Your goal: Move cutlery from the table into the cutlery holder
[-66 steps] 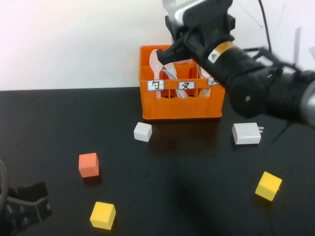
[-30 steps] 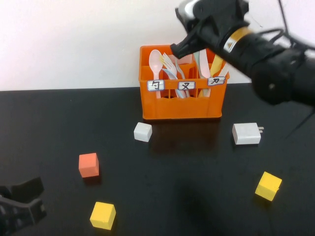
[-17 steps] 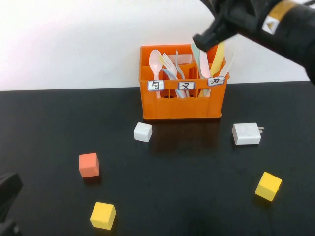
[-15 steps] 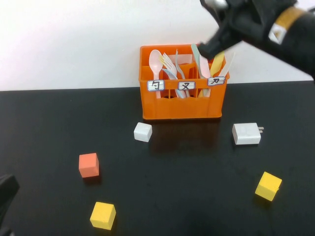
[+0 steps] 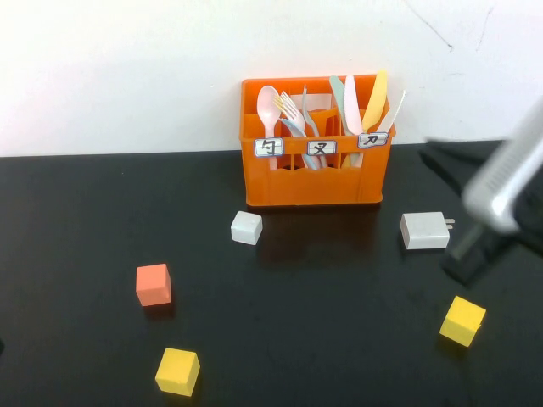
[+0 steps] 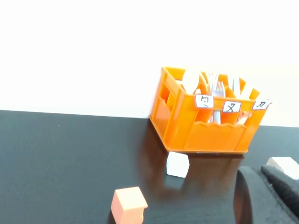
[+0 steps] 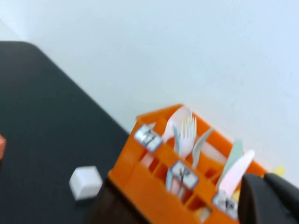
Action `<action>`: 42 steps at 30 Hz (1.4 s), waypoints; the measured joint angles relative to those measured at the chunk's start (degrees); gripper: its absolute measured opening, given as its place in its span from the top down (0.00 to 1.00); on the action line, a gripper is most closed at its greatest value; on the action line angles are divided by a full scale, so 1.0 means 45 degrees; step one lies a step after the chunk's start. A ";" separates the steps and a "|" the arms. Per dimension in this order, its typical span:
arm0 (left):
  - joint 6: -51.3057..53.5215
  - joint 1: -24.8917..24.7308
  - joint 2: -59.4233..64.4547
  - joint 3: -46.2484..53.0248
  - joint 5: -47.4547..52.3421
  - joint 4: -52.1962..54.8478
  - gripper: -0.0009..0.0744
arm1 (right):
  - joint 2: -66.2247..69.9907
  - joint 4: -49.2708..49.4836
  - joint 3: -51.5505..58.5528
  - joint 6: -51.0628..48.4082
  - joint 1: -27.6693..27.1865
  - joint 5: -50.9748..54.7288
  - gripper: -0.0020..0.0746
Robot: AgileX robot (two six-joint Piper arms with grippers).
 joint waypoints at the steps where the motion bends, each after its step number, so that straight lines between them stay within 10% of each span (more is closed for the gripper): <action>1: 0.0000 0.0000 0.0000 0.0021 -0.0058 0.0000 0.99 | -0.0408 0.0000 0.0417 0.0000 0.0000 0.0000 0.98; 42: 0.0140 0.0000 0.0000 0.0021 0.0023 0.0000 0.99 | -1.2013 0.0362 0.4806 0.1186 0.0000 0.9628 0.98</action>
